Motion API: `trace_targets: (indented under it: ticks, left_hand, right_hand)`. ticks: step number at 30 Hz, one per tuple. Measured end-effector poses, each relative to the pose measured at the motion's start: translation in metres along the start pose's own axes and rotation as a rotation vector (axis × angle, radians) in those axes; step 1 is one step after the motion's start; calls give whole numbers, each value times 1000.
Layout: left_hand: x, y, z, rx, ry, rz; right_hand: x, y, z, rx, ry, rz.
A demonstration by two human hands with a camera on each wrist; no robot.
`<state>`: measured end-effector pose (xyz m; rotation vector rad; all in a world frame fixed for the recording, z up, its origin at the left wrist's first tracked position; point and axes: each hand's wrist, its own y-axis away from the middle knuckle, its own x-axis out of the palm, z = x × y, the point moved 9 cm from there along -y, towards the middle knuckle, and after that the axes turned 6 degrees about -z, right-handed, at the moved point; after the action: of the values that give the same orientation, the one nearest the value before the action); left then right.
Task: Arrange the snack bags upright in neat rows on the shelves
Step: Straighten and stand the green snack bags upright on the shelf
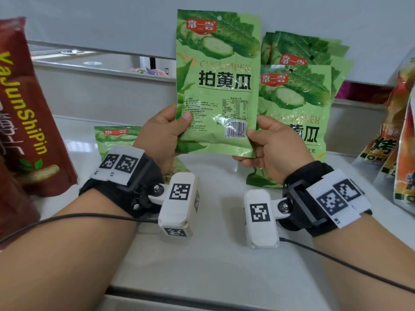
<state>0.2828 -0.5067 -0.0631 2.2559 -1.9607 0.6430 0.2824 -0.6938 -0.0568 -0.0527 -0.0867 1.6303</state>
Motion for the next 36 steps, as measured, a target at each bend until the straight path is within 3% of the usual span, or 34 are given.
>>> trace_targets:
  ticks: [6,12,15,20,29,36]
  left_hand:
    - [5,3,2,-43,-4,59]
    - [5,7,4,-141,93,4]
    - [4,6,0,-100,87,-4]
    - [16,13,4,-106,67,116]
    - [25,19,2,-92,16,164]
    - [23,26,-4,-50,-65,116]
  right_hand:
    - [-4,0,9,-123,83,-72]
    - [3,1,7,-140,72,35]
    - [9,3,5,-113,8,65]
    - [1,7,20,-186,-178,15]
    - [-2,14,38,-256,-405,-3]
    - [-6,10,38,-163,-429,-25]
